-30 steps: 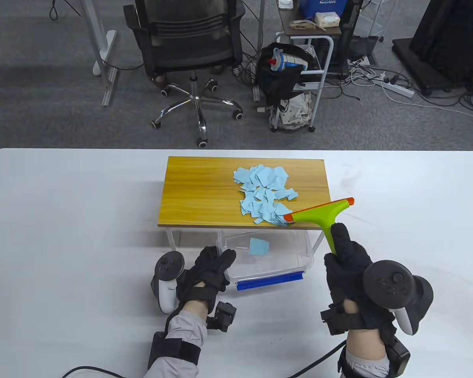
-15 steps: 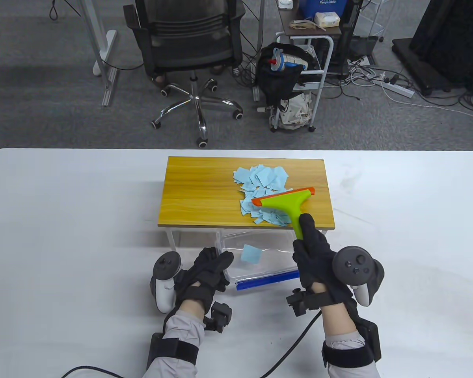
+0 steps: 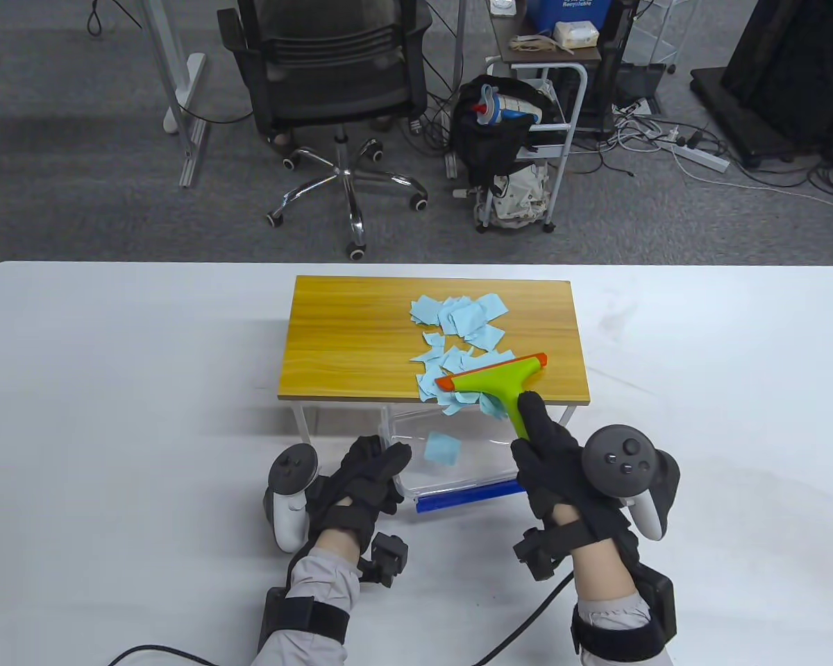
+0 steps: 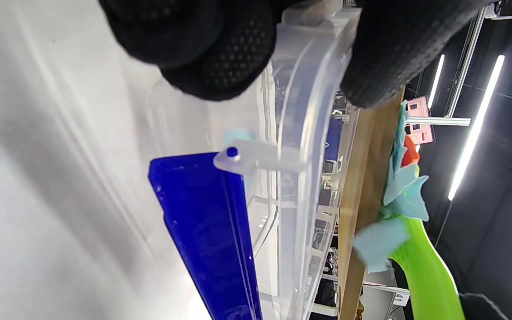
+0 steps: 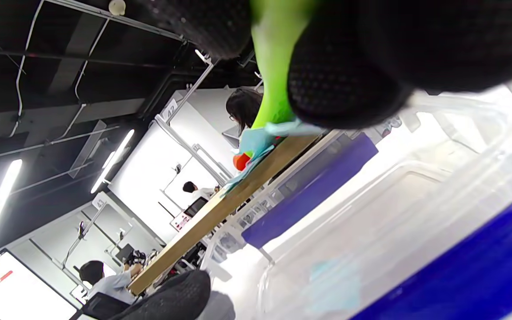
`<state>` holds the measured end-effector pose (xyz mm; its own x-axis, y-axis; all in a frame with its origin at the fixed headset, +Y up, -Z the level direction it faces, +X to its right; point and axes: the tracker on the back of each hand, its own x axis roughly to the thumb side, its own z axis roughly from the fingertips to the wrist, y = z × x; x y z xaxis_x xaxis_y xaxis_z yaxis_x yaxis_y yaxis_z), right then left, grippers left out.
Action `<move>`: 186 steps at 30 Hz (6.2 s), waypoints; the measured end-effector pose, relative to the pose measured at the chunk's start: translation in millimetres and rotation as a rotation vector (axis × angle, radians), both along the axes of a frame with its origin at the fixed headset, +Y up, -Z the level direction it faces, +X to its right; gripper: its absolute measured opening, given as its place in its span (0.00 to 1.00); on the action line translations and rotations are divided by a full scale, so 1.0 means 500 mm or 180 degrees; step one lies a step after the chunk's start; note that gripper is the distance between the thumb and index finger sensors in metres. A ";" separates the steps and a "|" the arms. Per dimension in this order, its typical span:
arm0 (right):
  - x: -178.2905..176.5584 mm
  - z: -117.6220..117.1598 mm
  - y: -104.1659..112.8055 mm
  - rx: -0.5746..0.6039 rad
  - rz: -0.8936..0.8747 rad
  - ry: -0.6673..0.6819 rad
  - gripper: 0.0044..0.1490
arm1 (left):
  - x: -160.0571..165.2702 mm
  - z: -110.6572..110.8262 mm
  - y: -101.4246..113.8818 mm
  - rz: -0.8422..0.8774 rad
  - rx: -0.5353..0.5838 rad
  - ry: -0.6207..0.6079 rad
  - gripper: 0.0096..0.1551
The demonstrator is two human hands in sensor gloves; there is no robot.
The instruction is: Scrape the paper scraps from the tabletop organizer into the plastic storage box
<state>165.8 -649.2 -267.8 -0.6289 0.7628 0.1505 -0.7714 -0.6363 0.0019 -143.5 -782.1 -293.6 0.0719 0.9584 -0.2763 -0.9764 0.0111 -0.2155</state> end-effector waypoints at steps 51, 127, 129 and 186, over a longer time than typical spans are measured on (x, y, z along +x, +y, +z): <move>-0.004 0.020 0.026 -0.0136 0.0217 0.0201 0.36 | -0.004 0.000 -0.003 0.0095 0.0009 -0.0026 0.37; -0.096 -0.075 0.004 -0.0140 0.0176 0.0013 0.37 | -0.022 -0.001 0.000 0.0162 -0.0079 -0.0013 0.38; -0.093 -0.061 0.002 -0.0152 0.0127 0.0008 0.37 | -0.021 -0.001 0.000 0.0168 -0.0076 -0.0024 0.38; 0.246 0.006 -0.182 0.0400 -0.0609 -0.2016 0.46 | -0.040 0.017 -0.003 -0.0065 -0.0262 -0.0016 0.37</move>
<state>288.6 -740.2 -265.0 -0.4804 0.8703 -0.1081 -0.6984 -0.4542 -0.5531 -163.7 -783.7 -285.1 0.0927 0.9308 -0.3536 -0.9751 0.0130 -0.2215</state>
